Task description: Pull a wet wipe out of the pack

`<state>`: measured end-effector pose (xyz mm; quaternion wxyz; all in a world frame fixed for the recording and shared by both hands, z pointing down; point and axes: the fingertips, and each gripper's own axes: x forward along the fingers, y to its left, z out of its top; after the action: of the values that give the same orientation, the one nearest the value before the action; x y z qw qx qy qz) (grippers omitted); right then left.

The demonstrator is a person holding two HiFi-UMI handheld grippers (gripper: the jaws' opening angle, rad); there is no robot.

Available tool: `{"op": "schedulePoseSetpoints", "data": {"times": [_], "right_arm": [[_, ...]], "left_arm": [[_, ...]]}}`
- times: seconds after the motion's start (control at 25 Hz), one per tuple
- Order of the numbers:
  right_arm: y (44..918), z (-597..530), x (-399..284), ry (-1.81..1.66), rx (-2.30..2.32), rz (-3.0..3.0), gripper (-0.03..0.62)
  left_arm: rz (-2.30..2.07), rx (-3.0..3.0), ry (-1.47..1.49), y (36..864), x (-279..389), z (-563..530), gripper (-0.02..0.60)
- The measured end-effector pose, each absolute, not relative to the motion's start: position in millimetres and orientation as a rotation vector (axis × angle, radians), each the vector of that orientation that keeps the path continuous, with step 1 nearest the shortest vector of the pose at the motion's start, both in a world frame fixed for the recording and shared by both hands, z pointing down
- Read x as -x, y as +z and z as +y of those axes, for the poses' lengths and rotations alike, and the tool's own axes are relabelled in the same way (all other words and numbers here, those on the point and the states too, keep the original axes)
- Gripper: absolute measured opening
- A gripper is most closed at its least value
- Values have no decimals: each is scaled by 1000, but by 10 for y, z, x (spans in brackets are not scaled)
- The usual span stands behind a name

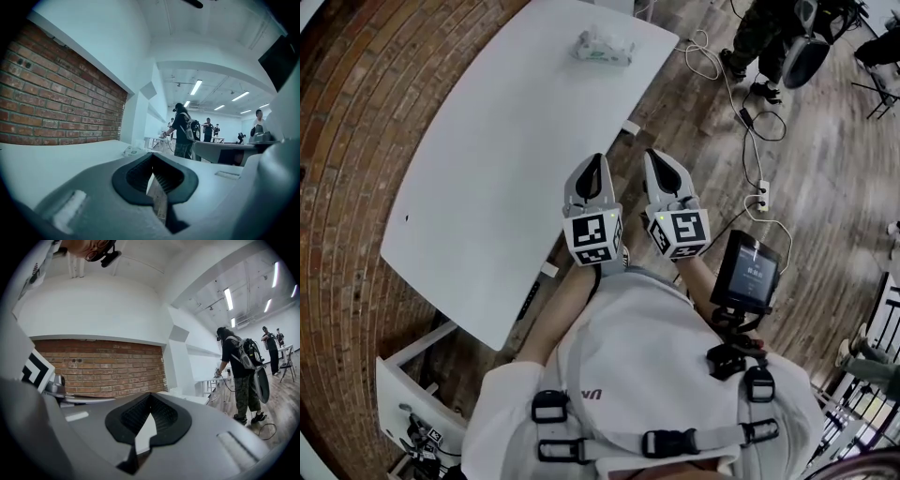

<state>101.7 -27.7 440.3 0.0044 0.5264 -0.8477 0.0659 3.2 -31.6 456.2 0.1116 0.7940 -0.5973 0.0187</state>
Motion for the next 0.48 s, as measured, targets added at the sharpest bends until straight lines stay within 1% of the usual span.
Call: {"op": "schedulePoseSetpoints", "data": {"times": [0.48], "right_arm": [[4485,-1651,-963,217,-1662,-2625,6]], "left_arm": [[-1677,-2361,73,4711,-104,-1635,3]]}}
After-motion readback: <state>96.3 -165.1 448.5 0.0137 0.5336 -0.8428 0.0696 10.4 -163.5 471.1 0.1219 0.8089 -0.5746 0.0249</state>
